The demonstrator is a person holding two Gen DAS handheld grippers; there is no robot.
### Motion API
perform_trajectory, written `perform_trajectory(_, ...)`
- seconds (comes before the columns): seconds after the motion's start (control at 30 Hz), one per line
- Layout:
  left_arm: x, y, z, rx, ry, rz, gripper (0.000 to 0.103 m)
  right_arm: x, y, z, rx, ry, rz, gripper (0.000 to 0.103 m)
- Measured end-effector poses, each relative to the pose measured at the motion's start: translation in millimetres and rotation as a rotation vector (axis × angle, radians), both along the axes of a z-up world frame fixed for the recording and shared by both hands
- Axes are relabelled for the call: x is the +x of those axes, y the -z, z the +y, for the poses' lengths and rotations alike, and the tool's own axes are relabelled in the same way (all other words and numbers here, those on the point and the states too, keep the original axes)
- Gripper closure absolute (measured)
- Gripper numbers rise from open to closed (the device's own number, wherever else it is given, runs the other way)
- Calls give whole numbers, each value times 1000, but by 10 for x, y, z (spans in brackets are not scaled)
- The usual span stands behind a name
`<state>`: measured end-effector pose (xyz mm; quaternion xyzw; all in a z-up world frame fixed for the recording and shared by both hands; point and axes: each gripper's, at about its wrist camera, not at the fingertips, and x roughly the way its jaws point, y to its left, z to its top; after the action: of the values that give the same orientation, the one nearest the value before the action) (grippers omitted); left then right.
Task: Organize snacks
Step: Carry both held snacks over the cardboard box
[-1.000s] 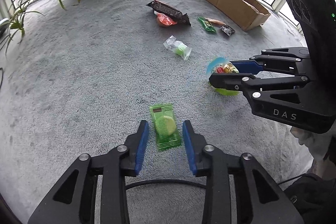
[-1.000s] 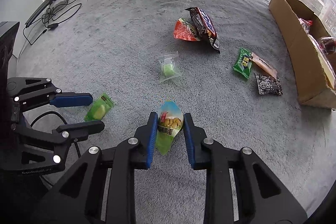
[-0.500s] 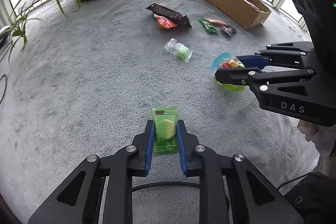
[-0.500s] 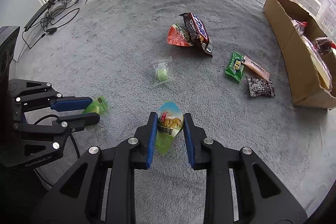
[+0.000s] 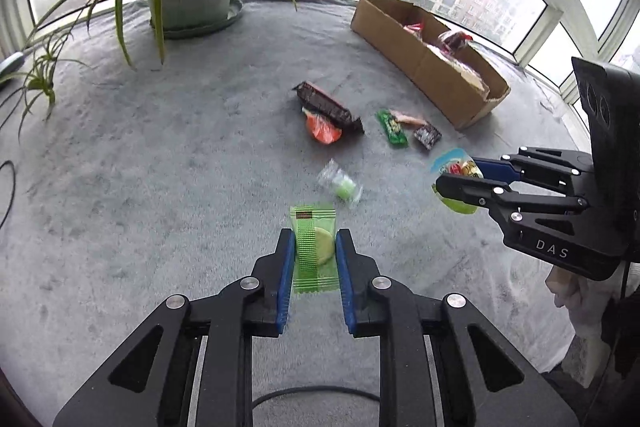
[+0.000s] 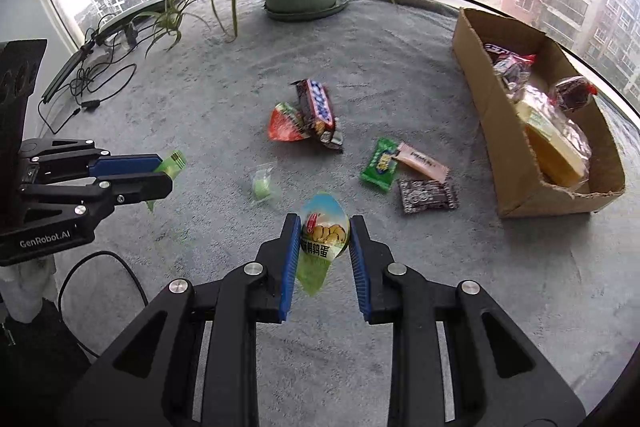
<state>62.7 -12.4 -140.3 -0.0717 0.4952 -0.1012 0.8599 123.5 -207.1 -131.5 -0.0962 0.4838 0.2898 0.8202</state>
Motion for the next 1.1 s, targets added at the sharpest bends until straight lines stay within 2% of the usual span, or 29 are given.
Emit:
perform_trajectory(0.27,508,-296,-147,-31,28,-76,84,347,-215,-524,43,135,-42,77)
perform_trajectory(0.57,1040,-432,-589,-61,80,-121,84,777,-354,-1086,59,268,-73,77)
perform_trajectory(0.8,1406,-527,-1090,-48,146,-155,84,1111,-374,-1421,35,337,-88,77)
perform_trajectory(1.1,1927,-560,-1441,-38,175,-172,84,1482,-320,-1588,14,370,-83,77)
